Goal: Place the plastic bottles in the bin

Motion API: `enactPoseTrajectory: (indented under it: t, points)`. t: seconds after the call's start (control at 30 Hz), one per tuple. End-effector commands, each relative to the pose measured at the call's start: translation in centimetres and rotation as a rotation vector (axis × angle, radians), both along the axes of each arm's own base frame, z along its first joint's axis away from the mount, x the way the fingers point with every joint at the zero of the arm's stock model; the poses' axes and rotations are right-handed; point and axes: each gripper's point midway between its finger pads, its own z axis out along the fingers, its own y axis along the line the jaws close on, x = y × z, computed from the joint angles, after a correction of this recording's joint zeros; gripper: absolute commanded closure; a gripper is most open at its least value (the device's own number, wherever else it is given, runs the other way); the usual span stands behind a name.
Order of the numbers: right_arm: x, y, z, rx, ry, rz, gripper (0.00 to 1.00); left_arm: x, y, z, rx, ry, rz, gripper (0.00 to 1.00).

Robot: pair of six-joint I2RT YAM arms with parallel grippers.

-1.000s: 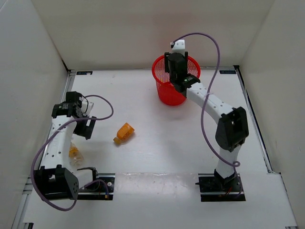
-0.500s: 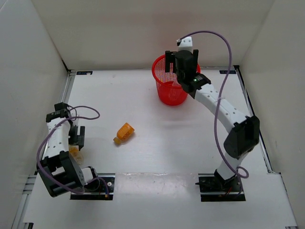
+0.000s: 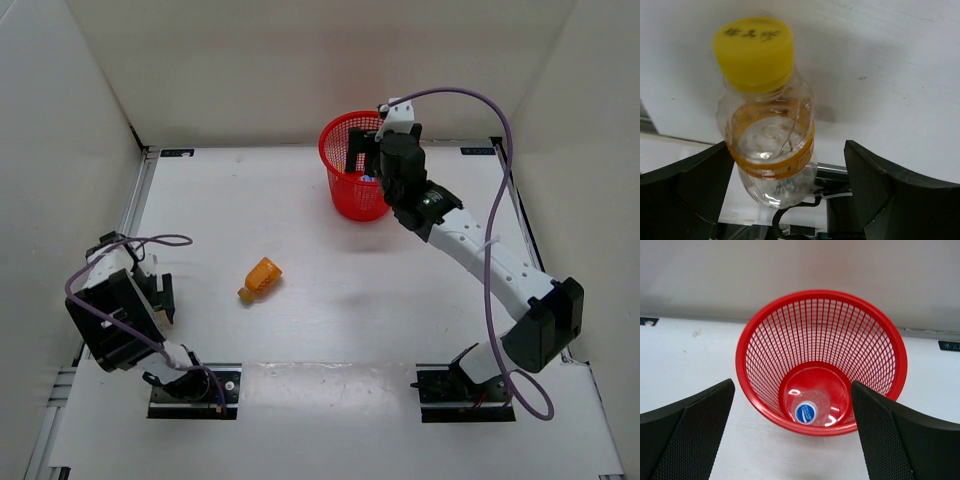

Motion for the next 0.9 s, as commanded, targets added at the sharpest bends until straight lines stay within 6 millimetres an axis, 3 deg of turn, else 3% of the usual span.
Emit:
enactPoseTrajectory:
  t: [0.0, 0.03, 0.1, 0.2, 0.23, 0.27, 0.33, 0.4, 0.43, 0.5, 0.53, 0.57, 0.67, 0.7, 0.77, 0.87]
  points:
    - [-1.1, -0.3, 2.9, 0.079, -0.067, 0.009, 0.0, 1.0, -0.7, -0.6, -0.076, -0.058, 0.022, 0.01]
    - [-1.3, -0.5, 2.9, 0.08, -0.068, 0.009, 0.0, 0.7, -0.9, -0.8, -0.091, -0.055, 0.019, 0.05]
    - [-1.5, -0.6, 2.8, 0.088, -0.065, 0.008, 0.0, 0.5, -1.2, -1.0, -0.104, -0.053, 0.011, 0.31]
    - [-1.8, -0.6, 2.8, 0.09, -0.066, 0.018, 0.0, 0.6, -1.4, -1.0, -0.12, -0.063, 0.002, 0.55]
    - [-1.8, -0.6, 2.8, 0.09, -0.066, 0.018, 0.0, 0.4, -1.5, -1.0, -0.126, -0.054, -0.006, 0.71]
    - [-2.1, -0.6, 3.3, 0.106, -0.071, 0.026, 0.0, 1.0, -1.3, -0.5, -0.12, -0.079, -0.008, 0.78]
    - [-2.4, -0.4, 2.7, 0.099, -0.061, 0.035, 0.0, 1.4, -1.7, 0.1, -0.146, -0.104, -0.017, 0.9]
    - [-3.3, -0.3, 3.2, 0.111, -0.07, 0.075, 0.0, 3.2, -2.4, 2.2, -0.209, -0.179, -0.044, 0.9]
    - [-3.7, 0.1, 3.2, 0.128, -0.07, 0.104, 0.0, 4.0, -2.7, 3.4, -0.233, -0.222, -0.062, 0.9]
    - [-4.6, 0.9, 2.1, 0.127, -0.056, 0.176, 0.0, 6.4, -2.8, 8.0, -0.256, -0.34, -0.127, 0.9]
    - [-5.4, 1.4, 2.9, 0.152, -0.083, 0.229, 0.0, 7.6, -3.3, 9.9, -0.282, -0.412, -0.15, 0.9]
    - [-6.2, 2.1, 2.9, 0.16, -0.086, 0.292, 0.0, 9.7, -2.9, 13.5, -0.232, -0.505, -0.212, 0.9]
    - [-9.1, 4.5, 3.8, 0.192, -0.111, 0.53, 0.0, 11.6, -4.5, 18.9, -0.182, -0.62, -0.37, 0.9]
    - [-10.0, 4.8, 4.3, 0.2, -0.127, 0.577, 0.0, 12.6, -5.0, 22.0, -0.139, -0.697, -0.437, 0.9]
    - [-11.6, 5.9, 5.5, 0.259, -0.164, 0.679, 0.0, 12.7, -7.7, 25.2, -0.155, -0.78, -0.575, 0.9]
    - [-13.0, 5.9, 8.3, 0.408, -0.261, 0.738, 0.0, 12.0, -13.8, 30.2, -0.219, -0.974, -0.883, 0.9]
